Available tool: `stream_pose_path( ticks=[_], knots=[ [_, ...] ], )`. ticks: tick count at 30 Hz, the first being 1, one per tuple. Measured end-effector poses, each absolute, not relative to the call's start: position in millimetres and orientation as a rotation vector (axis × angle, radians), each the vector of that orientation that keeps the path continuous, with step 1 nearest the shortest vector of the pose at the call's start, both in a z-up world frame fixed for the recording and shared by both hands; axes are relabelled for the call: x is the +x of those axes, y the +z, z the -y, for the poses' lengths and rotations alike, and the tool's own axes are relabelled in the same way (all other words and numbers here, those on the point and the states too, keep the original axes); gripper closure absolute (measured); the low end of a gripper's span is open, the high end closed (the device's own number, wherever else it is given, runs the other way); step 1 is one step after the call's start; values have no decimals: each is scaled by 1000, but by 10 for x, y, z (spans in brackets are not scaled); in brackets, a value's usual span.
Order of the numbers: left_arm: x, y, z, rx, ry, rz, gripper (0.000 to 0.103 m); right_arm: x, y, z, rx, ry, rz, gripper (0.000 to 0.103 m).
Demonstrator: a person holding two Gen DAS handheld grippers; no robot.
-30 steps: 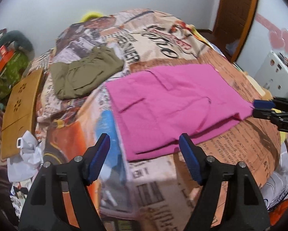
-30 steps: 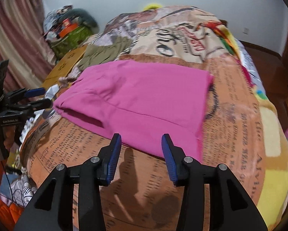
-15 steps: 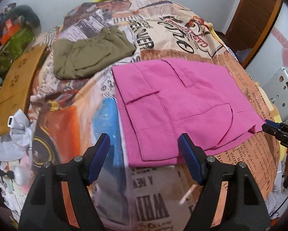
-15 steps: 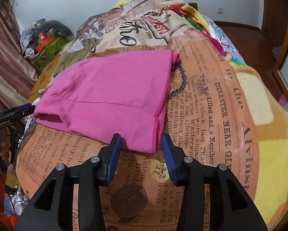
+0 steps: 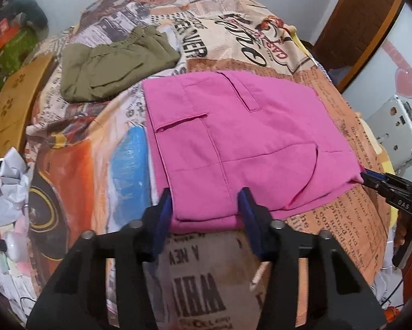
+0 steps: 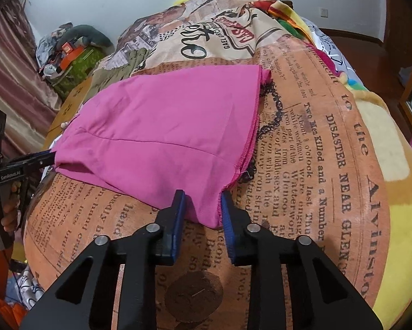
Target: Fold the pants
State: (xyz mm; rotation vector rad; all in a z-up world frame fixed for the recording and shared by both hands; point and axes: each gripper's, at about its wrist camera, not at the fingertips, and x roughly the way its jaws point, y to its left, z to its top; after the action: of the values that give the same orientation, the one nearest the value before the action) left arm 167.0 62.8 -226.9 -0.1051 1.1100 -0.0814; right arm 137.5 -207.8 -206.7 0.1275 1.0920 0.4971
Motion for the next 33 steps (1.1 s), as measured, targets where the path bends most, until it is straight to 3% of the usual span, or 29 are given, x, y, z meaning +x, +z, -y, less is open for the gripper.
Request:
stream_pose_path(
  ticks=[4, 12, 17, 21, 26, 33],
  knots=[
    [1637, -2187, -606, -36, -57, -1075, 66, 1376, -2065, 2039, 105, 499, -1089, 84],
    [1598, -2220, -637, -20, -46, -1082, 66, 1377, -2068, 2022, 106, 496, -1091, 85],
    [1597, -2232, -687, -21, -5, -1076, 49, 1416, -2036, 2032, 97, 489, -1105, 83],
    [1576, -2112, -728, -2, 19, -1039, 47, 1432, -1883, 2016, 56, 472, -1076, 83],
    [1585, -1866, -720, 32, 32, -964, 47, 1456, -1575, 1901, 46, 515, -987, 65],
    [1724, -1719, -497, 5, -56, -937, 42, 1493, -1459, 1481, 23, 618, -944, 58]
  ],
)
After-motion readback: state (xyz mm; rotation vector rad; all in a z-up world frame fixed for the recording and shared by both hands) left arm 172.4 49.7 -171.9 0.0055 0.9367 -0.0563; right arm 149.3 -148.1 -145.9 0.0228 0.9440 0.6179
